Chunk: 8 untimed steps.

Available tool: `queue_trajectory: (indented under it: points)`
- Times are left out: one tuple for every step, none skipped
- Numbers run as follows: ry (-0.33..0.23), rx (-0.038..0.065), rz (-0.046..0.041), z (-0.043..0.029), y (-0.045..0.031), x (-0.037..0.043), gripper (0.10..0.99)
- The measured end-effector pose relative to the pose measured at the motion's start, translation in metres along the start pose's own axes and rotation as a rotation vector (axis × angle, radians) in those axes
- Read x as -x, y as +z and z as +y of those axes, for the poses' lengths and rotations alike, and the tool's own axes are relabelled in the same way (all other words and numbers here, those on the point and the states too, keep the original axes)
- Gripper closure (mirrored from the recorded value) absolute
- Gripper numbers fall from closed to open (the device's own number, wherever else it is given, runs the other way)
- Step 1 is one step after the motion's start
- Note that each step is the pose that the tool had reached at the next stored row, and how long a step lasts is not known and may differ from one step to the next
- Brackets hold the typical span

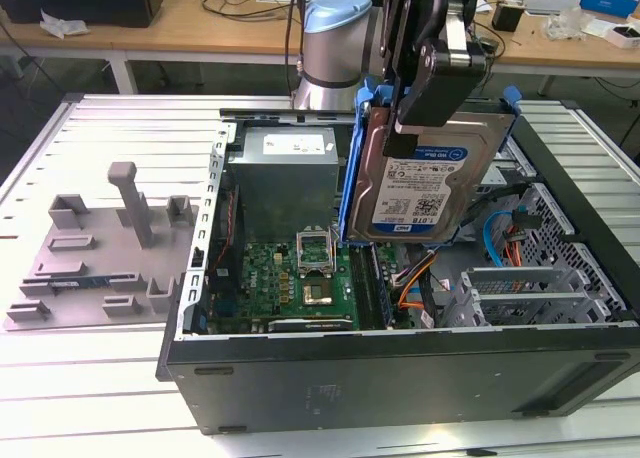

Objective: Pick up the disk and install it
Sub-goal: 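Insert the disk into the insertion slot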

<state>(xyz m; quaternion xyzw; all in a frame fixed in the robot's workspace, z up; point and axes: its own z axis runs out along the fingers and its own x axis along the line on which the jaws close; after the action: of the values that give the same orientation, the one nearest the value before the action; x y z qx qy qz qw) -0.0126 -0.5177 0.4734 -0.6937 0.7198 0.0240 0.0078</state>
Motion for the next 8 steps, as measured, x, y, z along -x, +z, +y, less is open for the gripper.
queue_trajectory:
  points:
    - [0.000,0.000,-0.0001,-0.0002,0.0000,0.0000,0.718]
    - [0.000,0.000,-0.0003,-0.0012,0.0002,-0.0005,0.718]
    - [0.000,0.000,0.0000,-0.0021,0.0000,-0.0008,0.718]
    - [0.000,0.000,0.0001,-0.0031,-0.0001,-0.0014,0.718]
    - [0.000,0.000,0.0000,-0.0051,-0.0001,-0.0025,0.718]
    - [0.000,0.000,0.0000,-0.0069,-0.0002,-0.0032,0.718]
    - [0.000,0.000,0.0000,-0.0091,-0.0002,-0.0042,0.718]
    - [0.000,0.000,0.0000,-0.0106,-0.0003,-0.0048,0.718]
